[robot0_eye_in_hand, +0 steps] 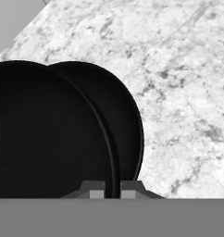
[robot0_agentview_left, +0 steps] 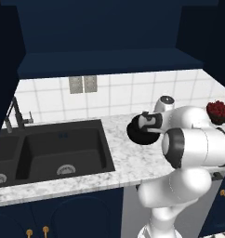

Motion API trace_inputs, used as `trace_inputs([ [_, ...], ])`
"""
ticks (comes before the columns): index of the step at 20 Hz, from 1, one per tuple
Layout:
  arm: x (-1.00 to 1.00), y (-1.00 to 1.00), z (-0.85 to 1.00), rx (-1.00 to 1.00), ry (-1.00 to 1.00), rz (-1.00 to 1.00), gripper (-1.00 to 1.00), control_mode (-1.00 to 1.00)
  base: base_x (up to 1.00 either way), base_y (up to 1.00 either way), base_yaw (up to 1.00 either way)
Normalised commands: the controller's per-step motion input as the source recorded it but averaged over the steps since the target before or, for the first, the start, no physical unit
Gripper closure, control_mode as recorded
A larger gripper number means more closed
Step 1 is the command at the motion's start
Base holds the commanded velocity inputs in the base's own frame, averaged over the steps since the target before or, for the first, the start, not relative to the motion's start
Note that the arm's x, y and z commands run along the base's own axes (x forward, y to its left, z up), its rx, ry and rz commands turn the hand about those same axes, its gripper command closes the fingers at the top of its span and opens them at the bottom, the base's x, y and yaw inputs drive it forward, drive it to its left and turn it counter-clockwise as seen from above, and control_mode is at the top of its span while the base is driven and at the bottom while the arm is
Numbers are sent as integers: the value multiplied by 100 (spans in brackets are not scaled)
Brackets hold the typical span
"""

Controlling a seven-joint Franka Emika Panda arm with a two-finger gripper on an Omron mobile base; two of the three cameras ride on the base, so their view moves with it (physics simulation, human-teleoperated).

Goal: Pick up the bowls on the counter and stack them on top of one another in the open cabinet. Place the smaller bowl on top of the larger bowl.

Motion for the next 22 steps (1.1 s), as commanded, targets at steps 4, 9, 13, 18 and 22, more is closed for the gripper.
trace_inputs([
  [4, 8, -1, 1, 1, 0, 0, -100, -100, 0, 0, 0],
  [9, -31, -14, 47, 4, 2, 6, -100, -100, 0, 0, 0],
  [13, -19, -21, -10, 0, 17, 21, -100, -100, 0, 0, 0],
  [18, -4, 1, -39, -2, 10, 20, -100, -100, 0, 0, 0],
  [22, 0, 4, -46, -7, 6, 5, -100, -100, 0, 0, 0],
])
